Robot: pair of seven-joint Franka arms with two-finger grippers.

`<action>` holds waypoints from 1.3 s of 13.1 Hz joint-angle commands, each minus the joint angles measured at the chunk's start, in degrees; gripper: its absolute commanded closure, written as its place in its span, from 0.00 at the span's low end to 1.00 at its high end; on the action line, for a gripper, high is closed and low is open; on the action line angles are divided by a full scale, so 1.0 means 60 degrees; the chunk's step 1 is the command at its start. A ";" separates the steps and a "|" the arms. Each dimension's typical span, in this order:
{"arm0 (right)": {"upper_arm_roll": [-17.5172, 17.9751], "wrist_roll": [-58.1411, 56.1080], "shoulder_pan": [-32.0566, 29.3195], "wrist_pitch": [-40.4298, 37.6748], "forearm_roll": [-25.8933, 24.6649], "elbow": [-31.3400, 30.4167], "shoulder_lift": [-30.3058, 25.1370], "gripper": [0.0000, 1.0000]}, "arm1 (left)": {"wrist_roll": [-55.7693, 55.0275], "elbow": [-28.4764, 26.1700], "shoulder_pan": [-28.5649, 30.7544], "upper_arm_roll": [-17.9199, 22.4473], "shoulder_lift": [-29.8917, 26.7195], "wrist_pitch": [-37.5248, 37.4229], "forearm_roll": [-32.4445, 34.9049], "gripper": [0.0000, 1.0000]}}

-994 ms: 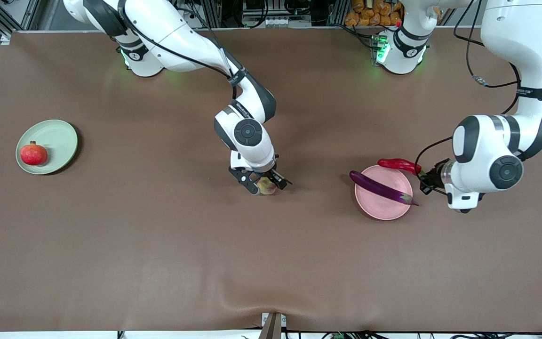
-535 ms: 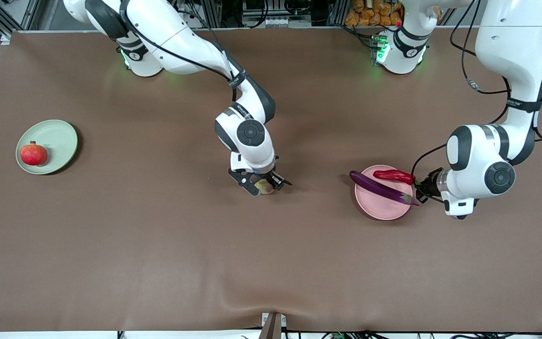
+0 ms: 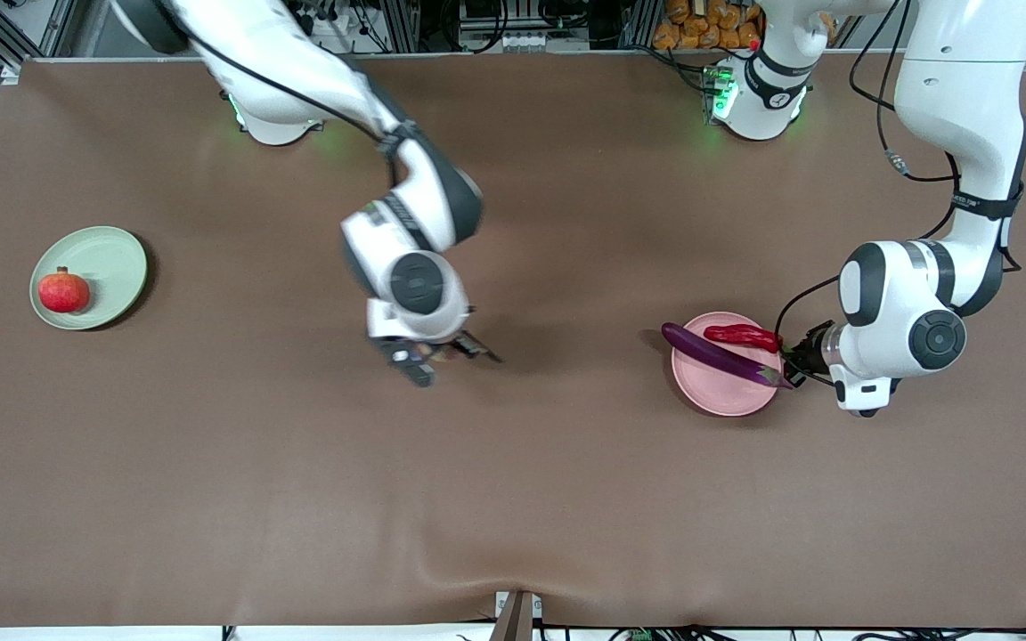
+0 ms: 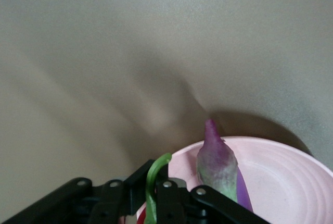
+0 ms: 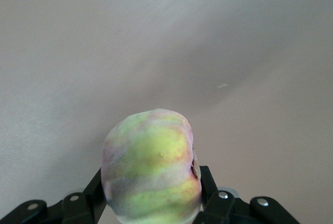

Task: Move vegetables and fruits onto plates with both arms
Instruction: 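Place the peach on the green plate while the left gripper withdraws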

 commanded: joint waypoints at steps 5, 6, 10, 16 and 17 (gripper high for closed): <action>0.0244 -0.4490 -0.3141 -0.1899 0.0659 -0.2457 -0.2837 1.00 | -0.0122 -0.0003 -0.0086 0.0004 -0.0020 0.0077 -0.0035 0.00; 0.0215 -0.5525 -0.3654 -0.1827 0.0659 -0.3131 -0.3277 1.00 | -0.0122 -0.0003 -0.0086 0.0018 -0.0049 0.0048 -0.0021 0.00; -0.0221 -0.8079 -0.5268 -0.0778 0.0499 -0.6027 -0.4901 1.00 | -0.0093 -0.0003 -0.0086 -0.0011 -0.0502 -0.0025 0.0009 0.00; -0.3487 -1.3891 -0.5593 0.1404 -0.0642 -0.7983 -0.5435 1.00 | 0.0112 0.0144 -0.0057 -0.0200 -0.1220 -0.0990 0.0957 0.00; -0.4013 -1.5002 -0.5593 0.2078 -0.0746 -0.8058 -0.5188 1.00 | 0.0141 0.0144 -0.0028 -0.0375 -0.1351 -0.1050 0.1309 0.00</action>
